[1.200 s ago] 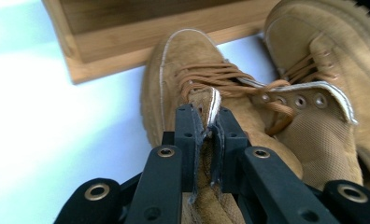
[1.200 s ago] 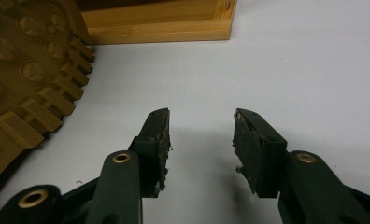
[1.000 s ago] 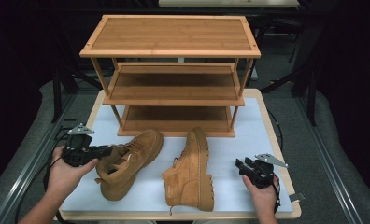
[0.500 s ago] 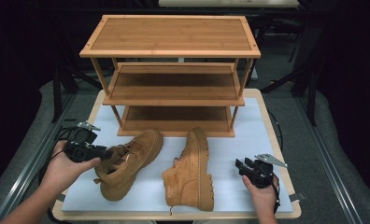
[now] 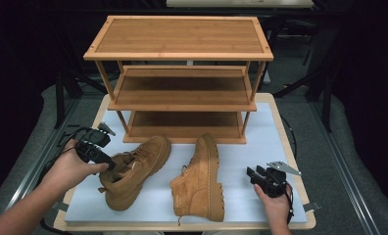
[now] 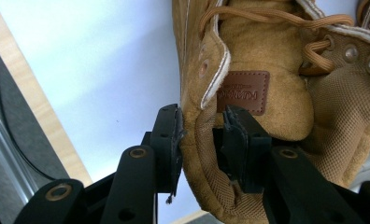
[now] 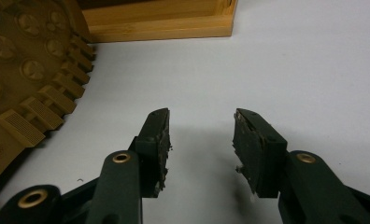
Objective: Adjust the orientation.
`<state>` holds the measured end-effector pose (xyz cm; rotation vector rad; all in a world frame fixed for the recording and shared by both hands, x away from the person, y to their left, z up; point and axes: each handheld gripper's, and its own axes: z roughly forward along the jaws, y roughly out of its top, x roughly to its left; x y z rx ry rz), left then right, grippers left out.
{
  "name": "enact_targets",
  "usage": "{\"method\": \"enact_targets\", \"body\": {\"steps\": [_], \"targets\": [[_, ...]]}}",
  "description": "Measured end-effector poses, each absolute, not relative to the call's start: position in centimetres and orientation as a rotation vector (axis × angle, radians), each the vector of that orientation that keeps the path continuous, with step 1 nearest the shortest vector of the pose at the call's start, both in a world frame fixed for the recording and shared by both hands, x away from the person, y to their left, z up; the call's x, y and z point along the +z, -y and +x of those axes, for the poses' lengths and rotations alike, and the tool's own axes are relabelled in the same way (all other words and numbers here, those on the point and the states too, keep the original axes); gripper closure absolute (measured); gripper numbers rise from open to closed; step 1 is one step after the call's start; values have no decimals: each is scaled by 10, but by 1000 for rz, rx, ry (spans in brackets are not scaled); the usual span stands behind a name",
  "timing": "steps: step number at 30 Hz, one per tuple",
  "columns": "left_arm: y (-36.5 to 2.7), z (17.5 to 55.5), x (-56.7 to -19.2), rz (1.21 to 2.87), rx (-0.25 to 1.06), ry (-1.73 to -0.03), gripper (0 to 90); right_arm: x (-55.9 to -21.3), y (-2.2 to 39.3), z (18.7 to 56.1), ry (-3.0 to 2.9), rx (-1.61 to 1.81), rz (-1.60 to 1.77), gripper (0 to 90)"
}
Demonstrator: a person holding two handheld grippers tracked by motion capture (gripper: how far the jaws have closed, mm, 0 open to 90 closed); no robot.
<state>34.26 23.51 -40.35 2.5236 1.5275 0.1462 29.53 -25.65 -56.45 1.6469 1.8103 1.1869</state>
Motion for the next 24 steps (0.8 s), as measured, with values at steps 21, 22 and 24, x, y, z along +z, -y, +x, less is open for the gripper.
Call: {"method": "enact_targets", "body": {"steps": [21, 22, 24], "targets": [[-240, 351, -427, 2568, -64, -1619, 666, -566, 255, 296, -1816, 1189, 1639, 555], [-240, 351, -428, 2566, -66, -1621, 666, -566, 255, 296, -1815, 1189, 1640, 555], [-240, 351, -429, 2569, -69, -1628, 666, -566, 255, 296, -1815, 1190, 1640, 554]]}}
